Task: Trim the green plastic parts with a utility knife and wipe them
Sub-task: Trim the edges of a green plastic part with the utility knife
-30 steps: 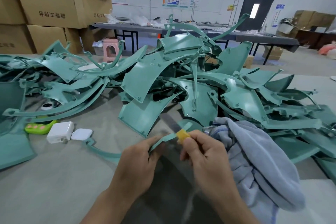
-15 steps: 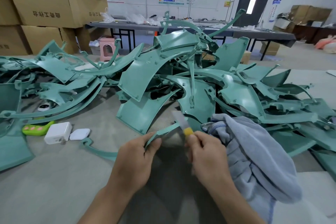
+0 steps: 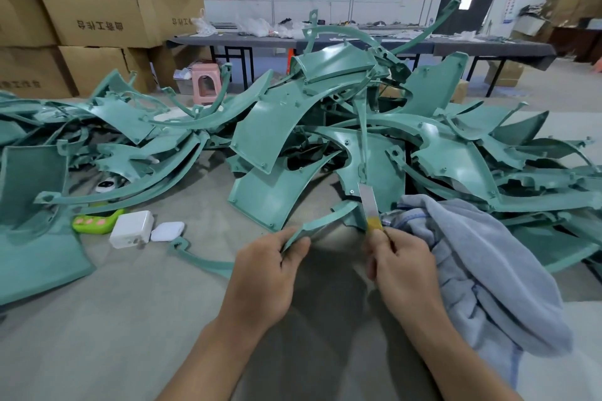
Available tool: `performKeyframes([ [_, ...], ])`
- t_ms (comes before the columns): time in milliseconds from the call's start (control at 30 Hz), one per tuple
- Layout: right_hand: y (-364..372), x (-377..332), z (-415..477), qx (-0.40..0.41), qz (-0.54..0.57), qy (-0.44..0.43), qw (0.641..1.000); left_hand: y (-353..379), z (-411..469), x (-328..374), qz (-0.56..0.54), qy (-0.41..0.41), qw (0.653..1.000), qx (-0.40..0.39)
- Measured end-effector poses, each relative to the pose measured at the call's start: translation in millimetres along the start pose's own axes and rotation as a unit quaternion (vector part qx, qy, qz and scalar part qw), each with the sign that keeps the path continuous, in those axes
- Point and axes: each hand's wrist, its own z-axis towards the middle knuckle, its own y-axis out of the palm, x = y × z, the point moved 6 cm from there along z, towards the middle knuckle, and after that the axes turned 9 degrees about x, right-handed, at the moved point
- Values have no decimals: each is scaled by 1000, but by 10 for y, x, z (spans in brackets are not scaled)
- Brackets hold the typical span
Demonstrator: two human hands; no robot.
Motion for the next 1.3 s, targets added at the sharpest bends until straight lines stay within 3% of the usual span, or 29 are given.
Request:
performKeyframes([
  [100, 141, -282, -238, -119, 93, -98, 984, -8, 12, 17, -3, 9, 1000, -4],
  [167, 245, -293, -334, -151, 23, -122, 981, -11, 15, 20, -3, 12, 1000, -8],
  [267, 116, -40, -84, -43, -91, -19, 995, -18, 16, -6, -1, 6, 1000, 1],
  [367, -36, 65, 27, -3, -46, 39, 998, -24, 4, 19, 4, 15, 1000, 3],
  [467, 45, -179, -118, -68, 90, -56, 992, -23, 5, 1, 4, 8, 1000, 4],
  [567, 233, -290, -296, -152, 41, -137, 978, -36, 8, 0, 4, 11, 1000, 4],
  [633, 210, -147, -155, -93, -32, -95, 991, -45, 13, -21, 2, 1, 1000, 7],
  [700, 73, 41, 3, -18, -117, 2, 993, -50, 11, -25, 6, -1, 1000, 8],
  [767, -9, 134, 66, 7, -131, 45, 990, -55, 3, -10, 4, 5, 1000, 12],
  [967, 152, 36, -72, -28, 100, 91, 990, -56, 3, 19, -35, 6, 999, 8],
  [1133, 183, 161, -21, -54, 320, 280, 904, -54, -25, 60, -39, 15, 999, 14],
  [1233, 134, 178, 40, -52, 409, 287, 865, -73, -46, 120, -52, 15, 998, 16],
  [1300, 146, 139, 41, -95, 443, 283, 845, -90, -69, 169, -60, 22, 998, 6],
])
